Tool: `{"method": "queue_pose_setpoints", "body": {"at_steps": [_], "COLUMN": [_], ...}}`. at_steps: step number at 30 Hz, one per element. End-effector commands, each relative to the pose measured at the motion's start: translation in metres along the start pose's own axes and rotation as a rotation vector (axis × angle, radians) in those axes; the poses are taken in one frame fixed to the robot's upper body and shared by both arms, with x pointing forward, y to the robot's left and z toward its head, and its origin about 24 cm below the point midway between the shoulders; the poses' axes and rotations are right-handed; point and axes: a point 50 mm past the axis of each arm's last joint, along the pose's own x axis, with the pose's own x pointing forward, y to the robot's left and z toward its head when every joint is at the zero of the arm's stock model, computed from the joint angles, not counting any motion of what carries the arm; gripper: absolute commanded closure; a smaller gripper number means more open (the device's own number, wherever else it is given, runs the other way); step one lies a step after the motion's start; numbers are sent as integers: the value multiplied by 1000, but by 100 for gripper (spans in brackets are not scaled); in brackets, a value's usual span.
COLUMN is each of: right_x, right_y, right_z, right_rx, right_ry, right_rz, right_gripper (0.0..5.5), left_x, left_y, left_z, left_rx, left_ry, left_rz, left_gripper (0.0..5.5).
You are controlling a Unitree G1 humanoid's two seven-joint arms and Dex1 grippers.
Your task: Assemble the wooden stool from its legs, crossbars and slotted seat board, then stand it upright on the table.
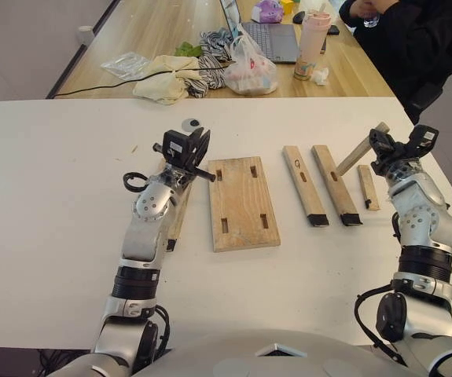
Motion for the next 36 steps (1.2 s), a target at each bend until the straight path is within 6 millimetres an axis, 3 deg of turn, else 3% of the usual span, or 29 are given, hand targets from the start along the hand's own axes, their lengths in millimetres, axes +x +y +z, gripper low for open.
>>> {"method": "queue_pose_setpoints", "body": {"at_steps": [1,14,24,28,30,33,36], "right_x": [-2,0,-1,-6,-13,-38,-57], "right_y": [2,9,3,3,3,-8,-13], "right_z": [-10,1,-16,-40,-64,-123,-149], "right_rx": [29,52,11,-176,-267,-250,-241], "right_ry": [13,1,39,29,39,189,280], "right_rz": [-7,20,-21,-74,-83,-144,-157], "right_gripper": [513,513,513,513,513,513,513], "left_x": [1,-1,0,0,1,3,1], "left_y": [2,0,-1,-1,-1,-3,0], "left_z": [-1,-7,-7,-7,-7,-7,-7], "left_rx": [15,40,41,43,43,45,44], "left_ry": [19,40,38,39,39,39,42], "left_rz": [-1,-4,-2,-6,-10,-22,-15], "left_gripper": [488,488,488,488,488,488,488]}}
